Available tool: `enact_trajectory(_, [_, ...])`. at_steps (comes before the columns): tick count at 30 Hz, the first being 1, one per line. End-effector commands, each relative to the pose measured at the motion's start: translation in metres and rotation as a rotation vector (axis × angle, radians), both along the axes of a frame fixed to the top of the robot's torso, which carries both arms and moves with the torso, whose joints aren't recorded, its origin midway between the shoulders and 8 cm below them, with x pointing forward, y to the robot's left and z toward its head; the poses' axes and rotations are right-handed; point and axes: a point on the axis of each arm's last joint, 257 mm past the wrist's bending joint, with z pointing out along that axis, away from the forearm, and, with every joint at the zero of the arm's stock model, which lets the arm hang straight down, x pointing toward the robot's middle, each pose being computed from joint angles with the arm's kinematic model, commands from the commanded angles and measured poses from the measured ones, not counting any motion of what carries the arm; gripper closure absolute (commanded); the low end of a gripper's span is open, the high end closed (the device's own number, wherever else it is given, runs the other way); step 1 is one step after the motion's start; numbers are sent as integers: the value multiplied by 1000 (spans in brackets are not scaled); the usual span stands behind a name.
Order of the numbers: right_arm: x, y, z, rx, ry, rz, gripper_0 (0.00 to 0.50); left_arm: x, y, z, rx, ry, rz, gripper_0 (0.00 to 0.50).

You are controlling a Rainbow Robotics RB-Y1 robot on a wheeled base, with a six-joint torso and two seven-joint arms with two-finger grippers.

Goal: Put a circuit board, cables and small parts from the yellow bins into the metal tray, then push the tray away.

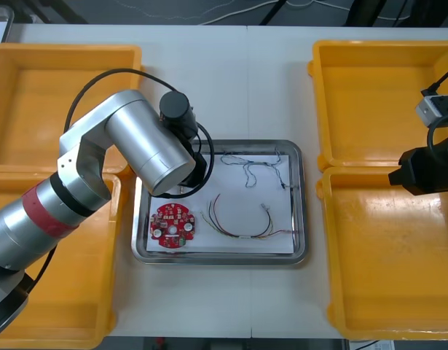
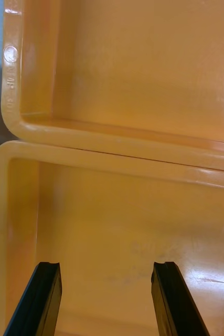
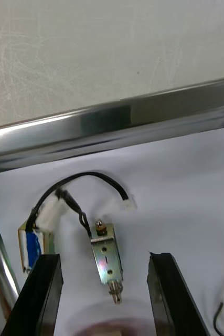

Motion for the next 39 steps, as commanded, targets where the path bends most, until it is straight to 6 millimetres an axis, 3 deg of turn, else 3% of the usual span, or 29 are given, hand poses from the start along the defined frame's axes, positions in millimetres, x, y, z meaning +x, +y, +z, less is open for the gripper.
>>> enact_trajectory(1, [-7,16,0,4,-6,26,0,-4,-19,59,-130,-33,20,20])
enact_trajectory(9, [-4,44,2,-34,-12,124,0,-15,-3,94,-148,-18,25,21])
enact_trajectory(20, [-11,110,-8,-116,12,368,0,-28,70,134,-114,23,62,18])
enact_trajectory(26, [-16,144,-15,-160,6,491,0,-23,96,157,-107,-22,80,18])
enact_trajectory(30, [-18,161,-22,-189,-5,551,0,-22,115,162,-89,-27,89,20])
enact_trajectory(39, [-29,202,-40,-294,-35,726,0,-29,179,161,-25,-23,59,19])
